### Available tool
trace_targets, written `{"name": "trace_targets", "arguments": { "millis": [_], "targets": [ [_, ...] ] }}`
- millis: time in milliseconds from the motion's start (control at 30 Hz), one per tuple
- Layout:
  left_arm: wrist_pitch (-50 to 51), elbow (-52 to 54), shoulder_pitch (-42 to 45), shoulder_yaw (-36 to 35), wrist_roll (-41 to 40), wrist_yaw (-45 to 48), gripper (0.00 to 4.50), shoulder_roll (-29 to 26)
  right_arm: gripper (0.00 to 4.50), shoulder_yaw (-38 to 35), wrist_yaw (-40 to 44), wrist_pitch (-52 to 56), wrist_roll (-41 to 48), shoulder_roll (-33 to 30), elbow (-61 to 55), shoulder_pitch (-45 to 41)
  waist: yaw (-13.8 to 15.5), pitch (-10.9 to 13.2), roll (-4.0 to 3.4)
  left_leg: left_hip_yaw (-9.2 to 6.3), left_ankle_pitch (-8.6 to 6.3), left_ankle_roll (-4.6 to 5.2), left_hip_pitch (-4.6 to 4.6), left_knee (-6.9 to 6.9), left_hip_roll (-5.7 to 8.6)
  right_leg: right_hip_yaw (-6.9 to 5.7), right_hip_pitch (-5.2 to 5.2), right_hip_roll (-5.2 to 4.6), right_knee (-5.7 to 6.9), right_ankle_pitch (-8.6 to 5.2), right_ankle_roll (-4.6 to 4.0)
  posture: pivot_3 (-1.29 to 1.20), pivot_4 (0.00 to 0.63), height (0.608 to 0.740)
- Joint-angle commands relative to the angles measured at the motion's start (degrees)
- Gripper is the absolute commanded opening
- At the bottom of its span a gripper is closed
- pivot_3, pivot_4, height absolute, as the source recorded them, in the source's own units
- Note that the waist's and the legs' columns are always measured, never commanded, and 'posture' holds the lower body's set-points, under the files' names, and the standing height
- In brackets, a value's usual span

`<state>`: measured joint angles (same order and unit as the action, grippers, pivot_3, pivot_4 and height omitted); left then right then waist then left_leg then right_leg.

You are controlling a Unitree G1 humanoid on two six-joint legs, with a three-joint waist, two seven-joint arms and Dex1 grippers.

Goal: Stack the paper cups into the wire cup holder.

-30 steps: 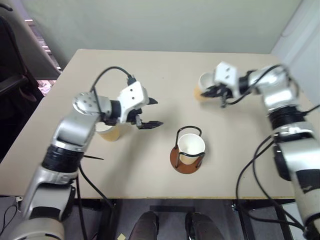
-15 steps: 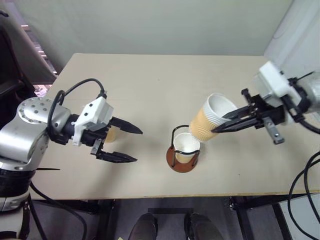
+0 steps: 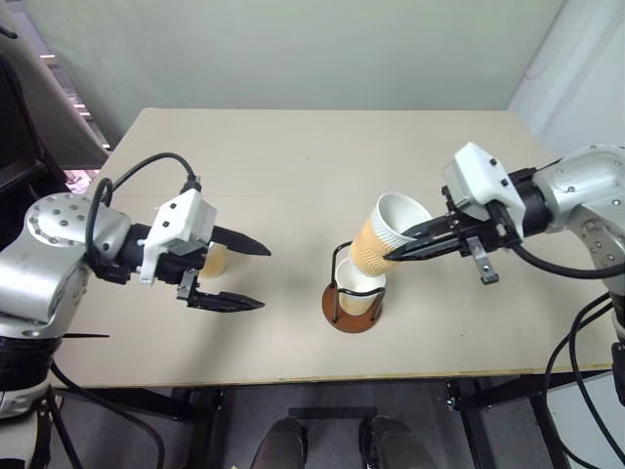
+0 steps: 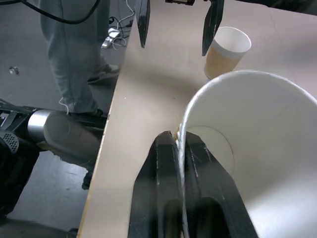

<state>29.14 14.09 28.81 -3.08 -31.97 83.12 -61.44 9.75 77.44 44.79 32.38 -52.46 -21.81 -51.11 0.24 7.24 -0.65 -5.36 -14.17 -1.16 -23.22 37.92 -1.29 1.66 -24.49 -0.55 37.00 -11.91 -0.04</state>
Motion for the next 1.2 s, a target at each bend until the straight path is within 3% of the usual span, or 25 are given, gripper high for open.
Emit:
{"name": "trace_targets", "arguments": {
  "millis": [33,133,333,533,800,1200],
  "targets": [
    [-0.7,0.6,-0.4,-2.3,0.1,-0.6,4.1,-1.2,1.27,-0.2,-0.2,-1.1,-0.5,0.2,-0.2,-1.5,0.0,0.0,0.0,0.0,-0.01,-0.01,-0.05,0.0,-0.02,-0.01,-0.04,0.02,-0.01,-0.01,0.01,0.0,0.15,0.74],
    [-0.9,0.7,-1.1,-3.0,-0.1,-0.7,4.1,-1.9,2.33,0.1,0.1,-1.4,-0.5,0.2,-0.2,-1.5,0.0,0.0,0.0,0.0,-0.04,-0.06,-0.27,0.01,-0.06,-0.01,-0.26,0.06,-0.03,0.22,0.51,0.0,0.15,0.74],
    [-2.9,-2.4,-0.4,-3.5,1.8,-0.8,4.1,-3.5,4.47,-0.5,0.9,-3.3,-2.3,-1.2,2.3,-1.9,0.0,0.0,0.0,0.0,-0.14,-0.2,-0.46,0.02,-0.23,-0.01,-0.49,0.2,-0.06,0.2,0.55,0.0,0.15,0.74],
    [-4.0,-4.8,1.2,-2.6,2.7,-0.8,4.1,-3.4,4.47,-1.5,0.4,-3.9,-2.7,-1.7,4.2,-1.4,0.0,0.0,0.0,0.01,-0.14,-0.2,-0.46,0.03,-0.35,-0.04,-0.53,0.27,0.0,0.22,0.47,0.0,0.15,0.74],
    [-4.6,-5.5,2.0,-0.7,3.9,-0.9,4.1,-2.6,4.47,1.3,5.8,-10.0,-6.4,-8.0,-0.2,7.7,0.2,0.0,0.02,0.02,-0.18,-0.23,-0.54,0.07,-0.35,-0.05,-0.55,0.26,-0.04,0.23,0.49,0.0,0.15,0.74],
    [-4.0,-4.2,1.1,-1.3,3.9,-1.8,4.1,-2.5,4.47,2.7,4.0,-8.0,-4.5,-0.5,-3.4,2.9,-0.1,0.0,0.04,0.02,-0.18,-0.24,-0.52,0.1,-0.42,-0.05,-0.58,0.36,0.03,0.3,0.45,0.0,0.15,0.74]
  ]
}}
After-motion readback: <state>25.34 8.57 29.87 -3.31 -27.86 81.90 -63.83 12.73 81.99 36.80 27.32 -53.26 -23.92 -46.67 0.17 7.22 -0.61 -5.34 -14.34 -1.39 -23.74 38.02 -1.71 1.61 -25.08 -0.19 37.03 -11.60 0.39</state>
